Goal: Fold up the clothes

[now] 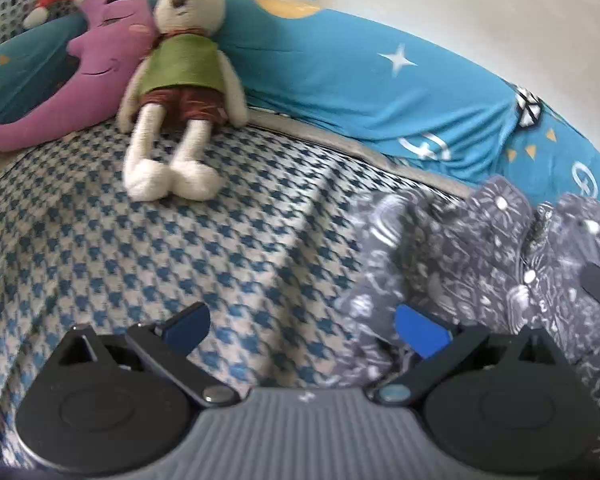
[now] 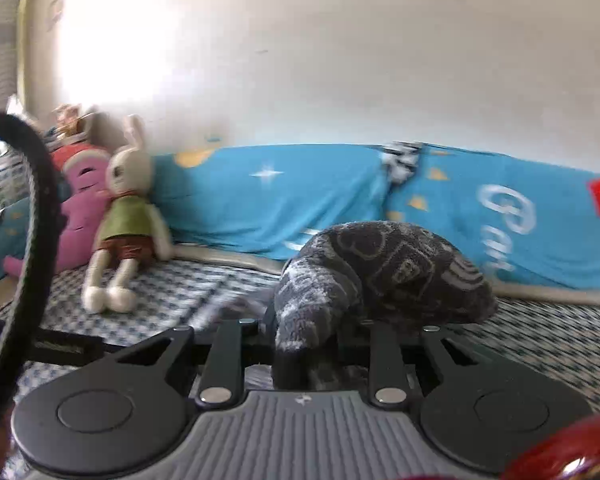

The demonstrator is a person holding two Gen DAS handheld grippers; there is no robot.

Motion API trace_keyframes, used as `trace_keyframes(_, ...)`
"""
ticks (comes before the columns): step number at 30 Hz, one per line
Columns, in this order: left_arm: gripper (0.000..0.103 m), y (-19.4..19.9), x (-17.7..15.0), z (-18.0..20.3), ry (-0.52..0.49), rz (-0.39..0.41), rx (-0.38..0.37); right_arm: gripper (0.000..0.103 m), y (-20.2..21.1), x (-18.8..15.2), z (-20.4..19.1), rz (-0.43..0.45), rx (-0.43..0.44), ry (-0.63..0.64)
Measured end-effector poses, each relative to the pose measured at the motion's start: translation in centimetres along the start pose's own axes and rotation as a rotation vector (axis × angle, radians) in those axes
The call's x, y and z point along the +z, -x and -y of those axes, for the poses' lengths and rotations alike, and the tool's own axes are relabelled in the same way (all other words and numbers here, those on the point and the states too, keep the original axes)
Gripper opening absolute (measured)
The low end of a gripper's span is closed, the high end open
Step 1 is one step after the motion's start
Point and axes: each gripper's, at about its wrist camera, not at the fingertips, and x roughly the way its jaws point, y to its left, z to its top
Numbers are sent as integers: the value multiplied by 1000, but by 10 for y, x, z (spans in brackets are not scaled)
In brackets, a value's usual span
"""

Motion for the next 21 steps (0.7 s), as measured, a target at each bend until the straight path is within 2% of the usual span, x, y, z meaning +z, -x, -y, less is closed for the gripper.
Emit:
trace_keyframes(5,103,5,8,-26,38,11,26,25,-36,-9,-51,-58,59,67)
trace_keyframes(8,103,6,12,-40,63,13,46,27,-62,-25,-68,-163,82,99)
trace_keyframes(10,103,7,13,-45,74,12,47,43,-77,-36,-74,-225,104,98)
trace_keyframes(13,103,8,14,-51,90,10,48,61,-78,-43,-76,-211,132,80)
trace_keyframes(21,103,11,15,-47,97,14,33,62,-42,-29,-57,-167,173,-11)
